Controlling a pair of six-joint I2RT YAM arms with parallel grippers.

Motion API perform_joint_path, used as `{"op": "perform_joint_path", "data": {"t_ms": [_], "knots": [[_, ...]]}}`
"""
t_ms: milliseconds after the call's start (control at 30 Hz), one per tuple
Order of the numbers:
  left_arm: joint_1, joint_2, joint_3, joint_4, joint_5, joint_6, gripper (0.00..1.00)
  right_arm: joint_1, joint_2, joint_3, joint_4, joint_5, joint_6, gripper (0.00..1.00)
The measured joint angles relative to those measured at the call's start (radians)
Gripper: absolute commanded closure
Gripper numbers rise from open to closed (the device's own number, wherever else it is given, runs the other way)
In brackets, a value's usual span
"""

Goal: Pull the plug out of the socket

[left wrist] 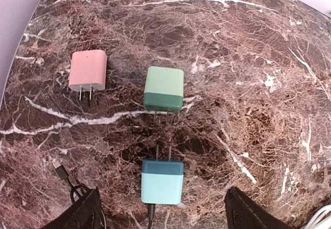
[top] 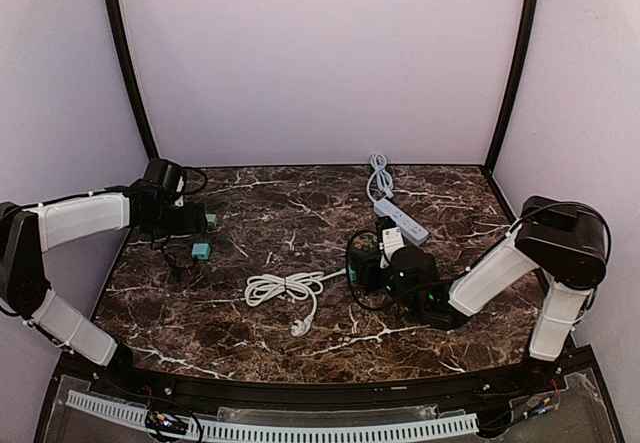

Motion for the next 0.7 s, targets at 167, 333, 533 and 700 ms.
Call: {"op": "perform_joint_path", "data": {"t_ms": [167,333,533,700], "knots": [[-0.010,-0.031,0.000,-0.002,0.036,0.010,0.01,-0.002,-0.016,0.001,-0.038,0.001,-0.002,0.26],[-0.074,-0.034,0.000,-0.001,0.050,0.031,0.01,-0.006,-0.034,0.006,-0.115,-0.005,-0.004,0.14],[-0.154,-0.034,0.000,0.008,0.061,0.048,0.01,-0.013,-0.114,0.046,-0.243,-0.023,-0.016,0.01],[-0.204,-0.030,-0.002,0.056,0.108,0.053,0.01,-0.014,-0.205,0.098,-0.326,-0.040,-0.021,0.01]]}}
